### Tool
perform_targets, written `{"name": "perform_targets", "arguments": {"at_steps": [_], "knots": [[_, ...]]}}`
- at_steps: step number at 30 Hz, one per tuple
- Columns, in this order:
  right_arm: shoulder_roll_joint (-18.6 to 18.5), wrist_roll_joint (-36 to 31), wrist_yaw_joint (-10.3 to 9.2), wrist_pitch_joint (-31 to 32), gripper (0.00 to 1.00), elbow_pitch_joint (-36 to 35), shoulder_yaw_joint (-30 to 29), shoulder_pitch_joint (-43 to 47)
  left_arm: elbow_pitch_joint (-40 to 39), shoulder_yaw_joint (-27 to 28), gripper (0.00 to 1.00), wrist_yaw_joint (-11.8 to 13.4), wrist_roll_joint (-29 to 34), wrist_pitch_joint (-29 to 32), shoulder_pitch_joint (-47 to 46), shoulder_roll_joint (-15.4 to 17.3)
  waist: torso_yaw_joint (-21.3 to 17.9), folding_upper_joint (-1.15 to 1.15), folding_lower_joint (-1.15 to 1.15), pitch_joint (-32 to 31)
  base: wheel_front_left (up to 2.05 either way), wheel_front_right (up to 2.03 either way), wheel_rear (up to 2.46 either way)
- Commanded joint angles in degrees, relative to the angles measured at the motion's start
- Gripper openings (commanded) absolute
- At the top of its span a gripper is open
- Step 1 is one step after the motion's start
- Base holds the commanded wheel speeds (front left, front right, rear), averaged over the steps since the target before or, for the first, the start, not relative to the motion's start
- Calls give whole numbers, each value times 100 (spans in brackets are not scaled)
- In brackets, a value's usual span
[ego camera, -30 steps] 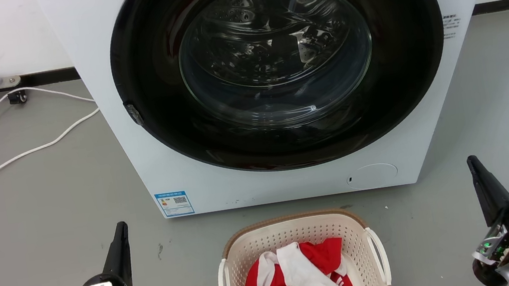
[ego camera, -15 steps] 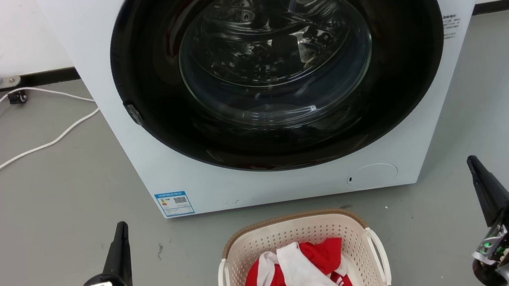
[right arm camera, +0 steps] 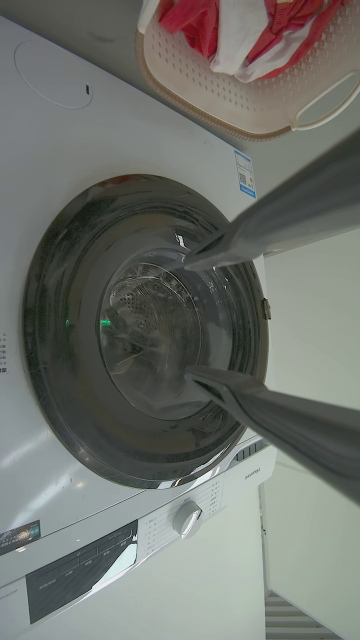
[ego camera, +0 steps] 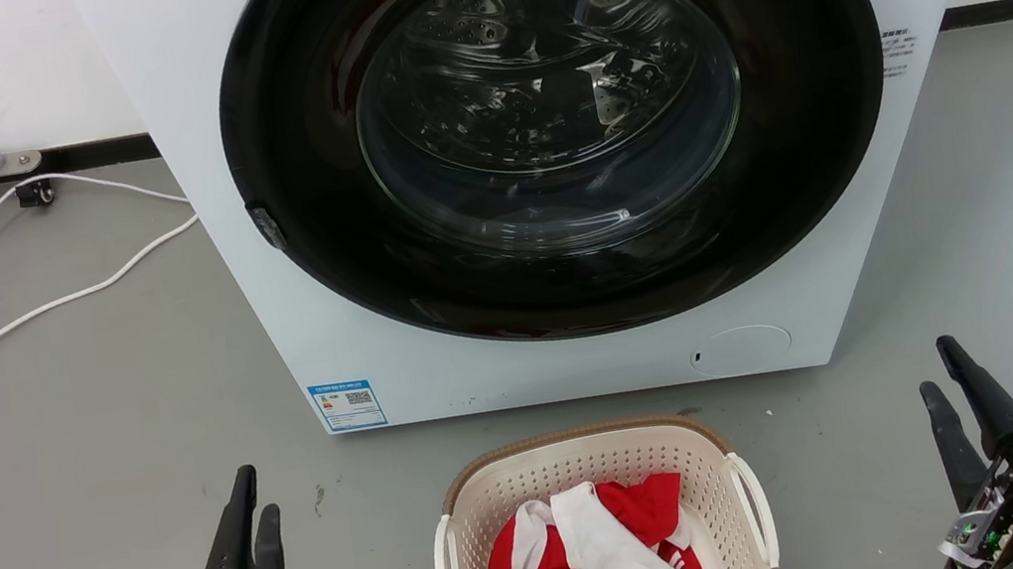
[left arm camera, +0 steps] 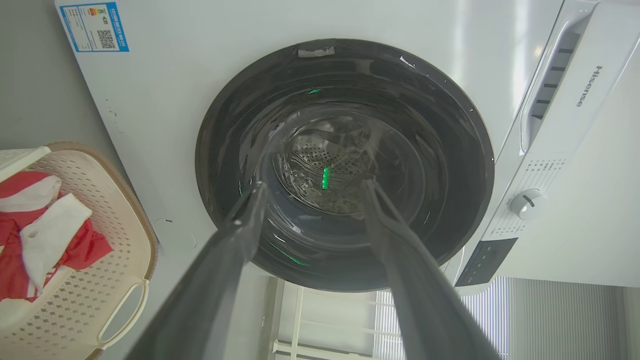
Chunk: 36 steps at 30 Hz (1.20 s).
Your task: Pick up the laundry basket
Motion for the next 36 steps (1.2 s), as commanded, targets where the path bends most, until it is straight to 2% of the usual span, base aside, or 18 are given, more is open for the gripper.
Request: {"name": "perform_targets", "arguments": {"at_steps": [1, 11, 15, 25, 30, 36], "knots": [[-8, -26, 8, -61, 100, -161, 34, -104, -155, -1, 100, -3, 57, -62, -84, 20, 0, 0, 0, 1, 0, 0, 0], [-10, -302, 9, -341, 100, -324, 110, -57, -322, 79, 100, -5, 296, -340, 1, 23, -2, 0, 0, 3, 0, 0, 0], [-11, -618, 9, -445, 100, -364, 33, -62, -319, 240, 100, -6, 593, -442, 16, 24, -2, 0, 0, 3, 0, 0, 0], [-14, -2249, 10, -684, 100, -671, -61, -164, -491, 672, 100, 60, 1382, -679, -84, 26, -1, 0, 0, 31, 0, 0, 0], [-15, -3174, 10, -795, 100, -1002, 61, -211, -872, 699, 100, 168, 2138, -788, -102, 28, -1, 0, 0, 63, 0, 0, 0], [-17, -4152, 10, -921, 100, -1317, 229, -233, -1538, 332, 100, 584, 3293, -913, -43, 27, -7, 0, 0, 111, 0, 0, 0]]}}
